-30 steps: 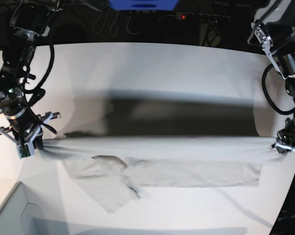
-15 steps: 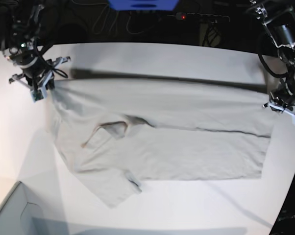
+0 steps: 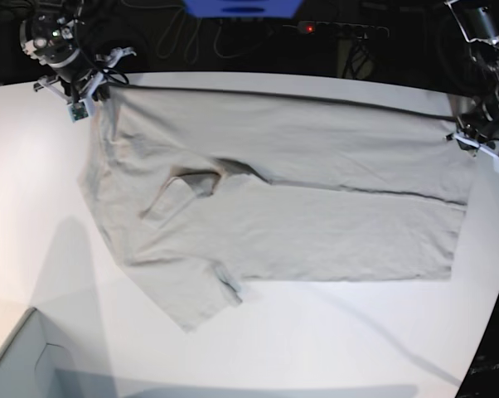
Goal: Layout the t-shirt on the table in an organized manner, then fold the t-shirt properly
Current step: 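Release the shirt and move both grippers toward the hem edge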
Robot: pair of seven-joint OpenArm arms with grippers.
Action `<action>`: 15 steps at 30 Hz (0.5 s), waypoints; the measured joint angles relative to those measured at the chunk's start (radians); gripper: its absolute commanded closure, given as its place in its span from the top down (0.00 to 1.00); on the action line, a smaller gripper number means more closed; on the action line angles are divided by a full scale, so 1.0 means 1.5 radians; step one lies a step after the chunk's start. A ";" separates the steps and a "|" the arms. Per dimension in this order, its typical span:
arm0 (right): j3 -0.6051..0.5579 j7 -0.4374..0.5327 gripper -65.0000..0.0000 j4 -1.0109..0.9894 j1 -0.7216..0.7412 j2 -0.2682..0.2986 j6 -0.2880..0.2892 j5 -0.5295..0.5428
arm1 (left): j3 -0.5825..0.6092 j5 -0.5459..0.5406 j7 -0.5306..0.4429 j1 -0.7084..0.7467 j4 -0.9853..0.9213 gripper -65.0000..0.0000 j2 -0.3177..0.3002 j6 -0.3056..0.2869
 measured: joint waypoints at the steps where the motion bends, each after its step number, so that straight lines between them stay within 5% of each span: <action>1: 0.014 0.003 0.00 0.000 0.002 -0.001 0.000 0.003 | -0.001 -0.001 -0.002 0.002 0.001 0.00 0.002 -0.001; 15: 0.053 0.003 0.00 -0.011 0.005 -0.003 0.000 0.003 | -0.002 -0.012 -0.014 0.019 0.008 0.00 0.014 -0.003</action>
